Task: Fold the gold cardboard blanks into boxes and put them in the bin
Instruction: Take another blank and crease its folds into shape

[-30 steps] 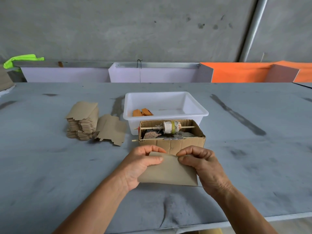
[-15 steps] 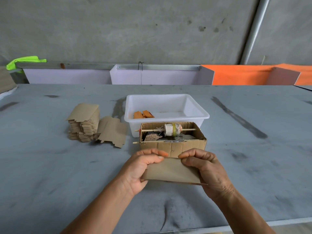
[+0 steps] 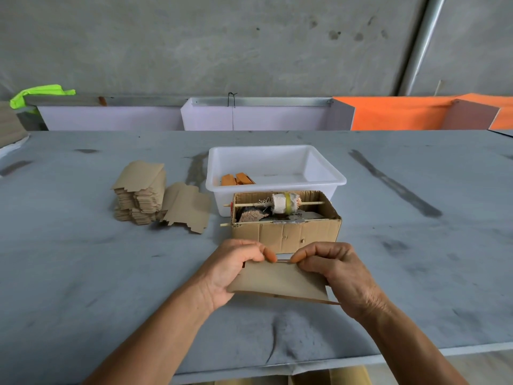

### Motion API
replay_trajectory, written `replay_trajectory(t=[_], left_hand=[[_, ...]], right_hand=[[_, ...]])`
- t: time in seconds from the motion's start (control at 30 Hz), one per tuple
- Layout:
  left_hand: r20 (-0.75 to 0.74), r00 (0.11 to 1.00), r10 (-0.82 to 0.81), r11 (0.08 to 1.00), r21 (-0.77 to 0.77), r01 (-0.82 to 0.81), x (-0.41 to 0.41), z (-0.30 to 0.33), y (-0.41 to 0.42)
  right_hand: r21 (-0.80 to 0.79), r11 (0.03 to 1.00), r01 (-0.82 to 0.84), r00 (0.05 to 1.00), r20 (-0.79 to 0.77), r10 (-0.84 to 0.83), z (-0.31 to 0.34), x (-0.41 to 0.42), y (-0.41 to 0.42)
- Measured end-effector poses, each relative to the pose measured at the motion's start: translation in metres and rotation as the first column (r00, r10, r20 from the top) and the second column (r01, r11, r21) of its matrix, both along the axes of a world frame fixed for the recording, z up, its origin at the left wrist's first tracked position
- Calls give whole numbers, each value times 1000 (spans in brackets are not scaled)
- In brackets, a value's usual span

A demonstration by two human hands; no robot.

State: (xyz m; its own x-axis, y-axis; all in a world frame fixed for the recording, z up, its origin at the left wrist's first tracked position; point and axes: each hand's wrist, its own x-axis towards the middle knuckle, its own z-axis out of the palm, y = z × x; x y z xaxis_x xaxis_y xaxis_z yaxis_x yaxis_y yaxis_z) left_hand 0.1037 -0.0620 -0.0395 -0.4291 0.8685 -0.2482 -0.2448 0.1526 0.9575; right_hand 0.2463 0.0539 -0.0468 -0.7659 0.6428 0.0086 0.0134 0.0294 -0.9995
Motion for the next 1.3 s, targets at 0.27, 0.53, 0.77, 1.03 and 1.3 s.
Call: replay_trajectory(t=[0.27, 0.53, 0.77, 1.03, 1.3], left_hand=[[-382, 924, 26, 992, -105, -71, 4, -9, 11], [-446, 893, 69, 997, -11, -82, 2, -12, 13], [-316, 949, 9, 1000, -25, -17, -5, -2, 5], [-515, 852, -95, 987, -158, 15, -5, 0, 9], [-634, 769, -78, 993, -114, 7, -3, 2, 5]], right_hand=[[1, 1000, 5, 997, 80, -5, -4, -4, -1], [-12, 997, 72, 993, 89, -71, -4, -7, 0], [-100, 994, 53, 998, 32, -50, 3, -5, 1], [-94, 995, 35, 980, 196, -16, 6, -7, -1], [26, 994, -110, 921, 378, 92, 15, -2, 13]])
